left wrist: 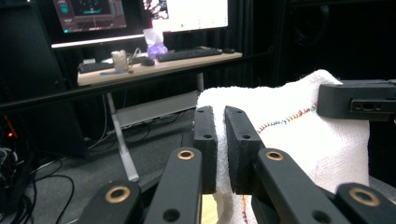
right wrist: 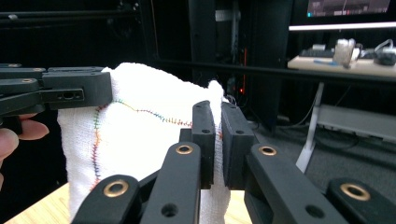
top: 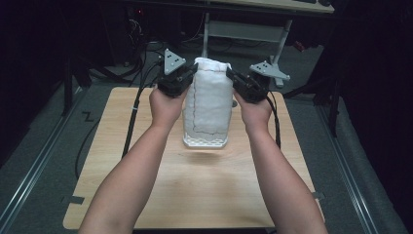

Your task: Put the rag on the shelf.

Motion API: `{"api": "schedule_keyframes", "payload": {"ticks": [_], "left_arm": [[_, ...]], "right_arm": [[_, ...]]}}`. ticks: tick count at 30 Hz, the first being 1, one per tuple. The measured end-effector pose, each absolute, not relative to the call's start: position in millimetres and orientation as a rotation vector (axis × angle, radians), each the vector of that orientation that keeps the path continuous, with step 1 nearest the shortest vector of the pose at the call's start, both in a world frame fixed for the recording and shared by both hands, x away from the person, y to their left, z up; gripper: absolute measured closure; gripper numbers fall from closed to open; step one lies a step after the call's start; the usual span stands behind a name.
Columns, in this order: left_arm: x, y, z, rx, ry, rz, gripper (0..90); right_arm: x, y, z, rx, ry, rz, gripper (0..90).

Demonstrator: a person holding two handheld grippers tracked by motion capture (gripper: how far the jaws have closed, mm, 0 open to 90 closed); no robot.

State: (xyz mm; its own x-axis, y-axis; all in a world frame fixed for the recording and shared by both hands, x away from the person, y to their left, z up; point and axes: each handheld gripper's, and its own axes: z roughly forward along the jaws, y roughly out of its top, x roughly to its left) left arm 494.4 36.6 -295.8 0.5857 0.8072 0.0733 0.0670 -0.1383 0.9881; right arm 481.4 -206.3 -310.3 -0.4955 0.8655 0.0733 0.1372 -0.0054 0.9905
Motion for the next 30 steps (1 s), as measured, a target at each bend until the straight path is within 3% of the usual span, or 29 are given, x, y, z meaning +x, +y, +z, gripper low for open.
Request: {"api": "schedule_keyframes", "payload": {"ticks": [14, 19, 26, 30], "left_arm": [[543.0, 30.1, -331.8, 1.693, 0.888, 0.696, 83.4], [555.9, 31.4, -349.1, 1.732, 0.941, 0.577, 83.1], [559.1, 34.2, -368.1, 1.767, 0.959, 0.521, 81.6], [559.0, 35.8, -368.7, 1.762, 0.975, 0.503, 70.9]], "right_arm": [[521.8, -201.7, -333.5, 1.101, 1.756, 1.449, 85.9], [532.9, -201.0, -345.0, 1.138, 1.794, 1.387, 85.8], [537.1, -199.5, -361.6, 1.171, 1.845, 1.340, 85.4], [538.1, -201.0, -362.5, 1.201, 1.846, 1.327, 73.7]]}}
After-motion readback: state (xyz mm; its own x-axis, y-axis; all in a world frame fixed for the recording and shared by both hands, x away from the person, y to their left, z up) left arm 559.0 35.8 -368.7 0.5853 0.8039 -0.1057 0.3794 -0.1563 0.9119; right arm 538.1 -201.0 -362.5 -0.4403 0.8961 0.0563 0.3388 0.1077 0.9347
